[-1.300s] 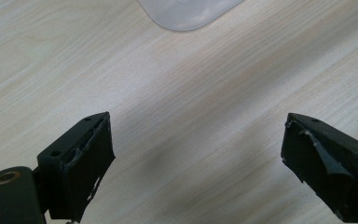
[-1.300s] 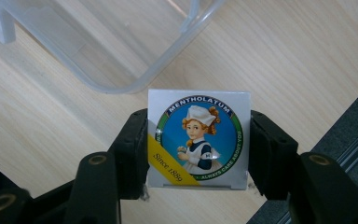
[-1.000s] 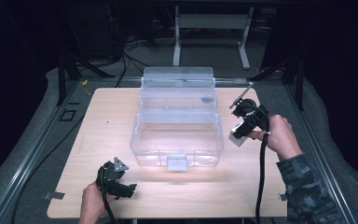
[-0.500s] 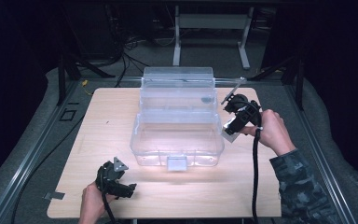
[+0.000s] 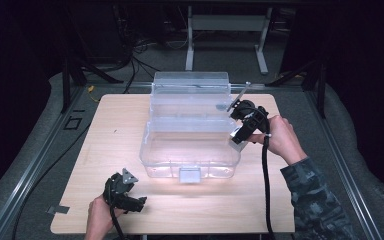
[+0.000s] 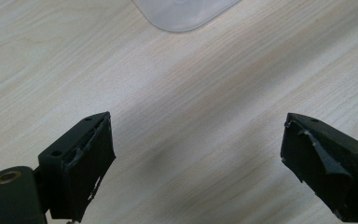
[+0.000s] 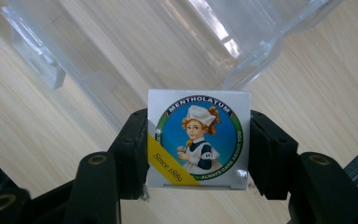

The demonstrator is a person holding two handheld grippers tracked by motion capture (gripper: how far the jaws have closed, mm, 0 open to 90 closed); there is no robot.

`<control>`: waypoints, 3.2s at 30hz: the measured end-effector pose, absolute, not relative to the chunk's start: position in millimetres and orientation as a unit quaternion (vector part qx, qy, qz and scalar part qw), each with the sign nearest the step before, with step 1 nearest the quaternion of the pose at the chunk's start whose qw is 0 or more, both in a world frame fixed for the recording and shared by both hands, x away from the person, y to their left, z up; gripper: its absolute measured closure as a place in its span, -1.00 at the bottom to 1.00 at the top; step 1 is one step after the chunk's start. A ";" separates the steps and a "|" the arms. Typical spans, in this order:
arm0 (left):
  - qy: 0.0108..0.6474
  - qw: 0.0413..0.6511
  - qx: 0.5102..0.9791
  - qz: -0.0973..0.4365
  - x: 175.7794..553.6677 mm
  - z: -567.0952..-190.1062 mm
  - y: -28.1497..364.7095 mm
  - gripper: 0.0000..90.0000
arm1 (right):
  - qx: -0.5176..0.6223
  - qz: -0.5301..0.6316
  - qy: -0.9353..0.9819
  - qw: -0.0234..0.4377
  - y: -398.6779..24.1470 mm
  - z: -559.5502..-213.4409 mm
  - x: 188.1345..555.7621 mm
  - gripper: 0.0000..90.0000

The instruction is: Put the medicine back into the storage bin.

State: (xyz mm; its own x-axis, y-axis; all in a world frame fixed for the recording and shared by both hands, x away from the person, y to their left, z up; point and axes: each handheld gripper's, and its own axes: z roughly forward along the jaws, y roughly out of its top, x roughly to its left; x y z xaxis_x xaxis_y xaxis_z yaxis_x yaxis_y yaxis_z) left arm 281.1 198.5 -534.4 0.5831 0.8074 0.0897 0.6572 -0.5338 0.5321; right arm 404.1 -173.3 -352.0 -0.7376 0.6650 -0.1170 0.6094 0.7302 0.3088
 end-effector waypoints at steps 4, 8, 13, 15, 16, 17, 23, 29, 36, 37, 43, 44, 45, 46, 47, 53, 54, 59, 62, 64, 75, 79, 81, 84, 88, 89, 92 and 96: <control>0.426 0.229 0.860 0.164 281.2 -534.3 199.0 -0.79 | 0.344 0.126 0.924 0.106 -166.2 -353.5 404.8 0.02; 0.428 0.230 0.858 0.166 281.0 -534.1 199.1 -0.79 | 0.339 0.120 0.927 0.109 -159.7 -356.4 405.6 0.02; 0.425 0.233 0.858 0.167 280.8 -533.7 199.4 -0.78 | 0.334 0.137 0.928 0.092 -153.0 -363.0 408.2 0.02; 0.426 0.232 0.859 0.166 280.8 -533.9 199.3 -0.78 | 0.334 0.131 0.929 0.094 -150.2 -365.4 409.2 0.02; 0.426 0.233 0.859 0.165 280.8 -534.0 199.4 -0.78 | 0.333 0.131 0.929 0.092 -148.4 -367.9 410.1 0.02; 0.427 0.234 0.858 0.164 280.7 -534.4 199.5 -0.78 | 0.333 0.115 0.931 0.097 -145.5 -370.8 411.0 0.02; 0.427 0.234 0.859 0.163 280.9 -534.8 199.6 -0.78 | 0.333 0.120 0.932 0.081 -142.3 -382.2 414.5 0.02; 0.426 0.234 0.858 0.164 280.7 -534.6 199.4 -0.78 | 0.335 0.113 0.932 0.076 -141.0 -390.2 416.5 0.02; 0.424 0.232 0.860 0.165 280.7 -535.0 198.6 -0.78 | 0.341 0.102 0.932 0.064 -140.1 -403.2 419.7 0.02; 0.424 0.232 0.860 0.165 280.7 -535.0 198.6 -0.78 | 0.341 0.102 0.932 0.062 -140.1 -404.8 420.0 0.02; 0.424 0.232 0.860 0.165 280.6 -535.5 198.2 -0.78 | 0.338 0.088 0.935 0.057 -138.7 -412.7 421.8 0.02; 0.424 0.232 0.860 0.165 280.6 -535.5 198.1 -0.78 | 0.339 0.083 0.936 0.057 -137.7 -413.8 422.4 0.02; 0.424 0.232 0.860 0.165 280.5 -535.4 198.3 -0.78 | 0.337 0.086 0.936 0.056 -137.4 -414.7 422.8 0.02; 0.424 0.231 0.860 0.166 280.5 -535.2 198.5 -0.78 | 0.335 0.079 0.937 0.053 -136.8 -414.1 423.3 0.02; 0.424 0.231 0.860 0.166 280.5 -535.2 198.5 -0.78 | 0.335 0.079 0.937 0.053 -136.8 -414.1 423.3 0.02; 0.423 0.231 0.860 0.166 280.4 -535.1 198.5 -0.78 | 0.331 0.075 0.939 0.052 -133.7 -420.9 423.7 0.02; 0.423 0.231 0.860 0.166 280.3 -535.1 198.4 -0.78 | 0.332 0.072 0.939 0.052 -133.6 -422.1 423.9 0.02; 0.424 0.229 0.861 0.165 280.8 -535.7 198.2 -0.76 | 0.332 0.067 0.940 0.050 -134.9 -425.8 425.0 0.02; 0.423 0.228 0.861 0.165 280.7 -535.7 197.9 -0.76 | 0.332 0.065 0.940 0.047 -136.4 -427.8 425.2 0.02; 0.424 0.230 0.861 0.165 280.5 -535.5 198.0 -0.76 | 0.332 0.063 0.940 0.044 -136.6 -429.3 425.1 0.02; 0.423 0.229 0.861 0.164 280.6 -535.7 198.0 -0.76 | 0.330 0.049 0.942 0.036 -135.1 -432.6 425.3 0.02; 0.422 0.229 0.862 0.164 280.1 -535.8 197.3 -0.76 | 0.328 0.053 0.943 0.035 -134.9 -434.8 424.9 0.02; 0.422 0.230 0.861 0.165 280.1 -535.7 196.9 -0.76 | 0.327 0.059 0.943 0.026 -134.9 -435.7 424.7 0.02; 0.422 0.228 0.862 0.165 280.3 -536.0 197.2 -0.76 | 0.330 0.059 0.942 0.025 -135.0 -436.0 424.4 0.02; 0.422 0.231 0.861 0.165 280.2 -535.6 197.4 -0.76 | 0.328 0.050 0.943 0.032 -135.3 -438.3 424.3 0.02; 0.423 0.232 0.860 0.166 280.2 -535.6 197.5 -0.76 | 0.326 0.046 0.944 0.034 -135.6 -438.5 424.4 0.01; 0.423 0.231 0.860 0.165 280.4 -535.6 197.6 -0.76 | 0.328 0.048 0.943 0.031 -136.1 -439.6 424.6 0.01; 0.423 0.230 0.861 0.165 280.3 -535.6 197.5 -0.76 | 0.328 0.045 0.943 0.028 -136.0 -441.5 425.1 0.01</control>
State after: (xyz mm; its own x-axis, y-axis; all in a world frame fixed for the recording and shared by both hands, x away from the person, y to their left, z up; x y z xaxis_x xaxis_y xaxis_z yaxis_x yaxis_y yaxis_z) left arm 280.3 197.5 -535.6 0.5883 0.8037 0.0892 0.6519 -0.5367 0.5358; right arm 425.1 -136.0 -441.5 -0.7827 0.6219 -0.0240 0.6168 0.7803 0.1032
